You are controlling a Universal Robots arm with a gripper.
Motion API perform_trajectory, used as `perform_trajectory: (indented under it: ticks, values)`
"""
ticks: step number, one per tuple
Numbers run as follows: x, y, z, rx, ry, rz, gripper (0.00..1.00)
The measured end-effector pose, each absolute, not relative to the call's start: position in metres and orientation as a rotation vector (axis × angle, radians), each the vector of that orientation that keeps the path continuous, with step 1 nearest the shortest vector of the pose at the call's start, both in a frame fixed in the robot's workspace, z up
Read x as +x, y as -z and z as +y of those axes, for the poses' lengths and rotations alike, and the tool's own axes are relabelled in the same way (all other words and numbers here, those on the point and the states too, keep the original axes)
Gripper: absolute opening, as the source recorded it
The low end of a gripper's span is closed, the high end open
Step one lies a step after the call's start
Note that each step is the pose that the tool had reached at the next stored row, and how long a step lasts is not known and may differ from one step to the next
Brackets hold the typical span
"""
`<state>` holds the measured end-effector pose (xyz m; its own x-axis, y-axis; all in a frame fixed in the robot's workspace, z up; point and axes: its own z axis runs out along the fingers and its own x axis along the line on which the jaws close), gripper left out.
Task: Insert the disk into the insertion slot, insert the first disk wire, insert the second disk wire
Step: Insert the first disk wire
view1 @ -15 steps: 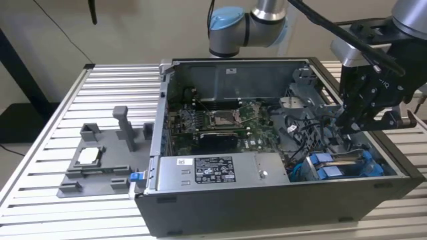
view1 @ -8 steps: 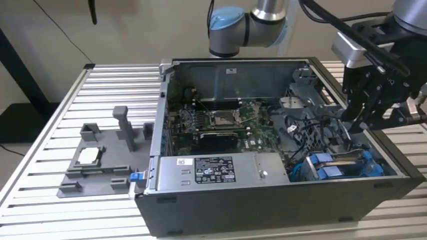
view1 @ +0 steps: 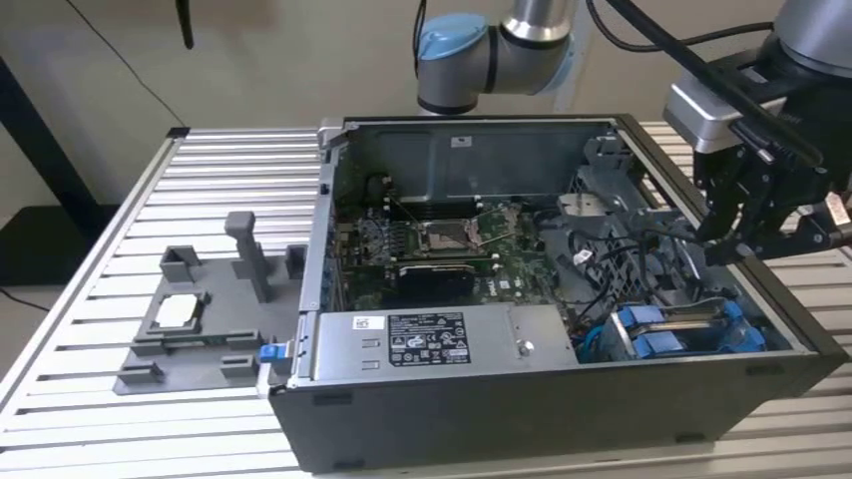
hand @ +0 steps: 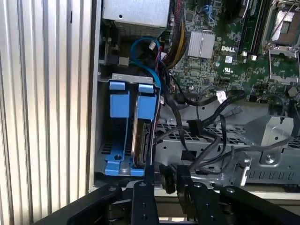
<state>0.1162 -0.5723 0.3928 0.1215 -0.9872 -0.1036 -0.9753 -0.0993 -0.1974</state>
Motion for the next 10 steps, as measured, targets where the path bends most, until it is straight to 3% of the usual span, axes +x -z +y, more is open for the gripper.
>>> perform_trajectory:
  ticks: [10]
  values:
    - [0.1162,-0.3878,-0.5633,-2.267,0.176,1.882,0.33]
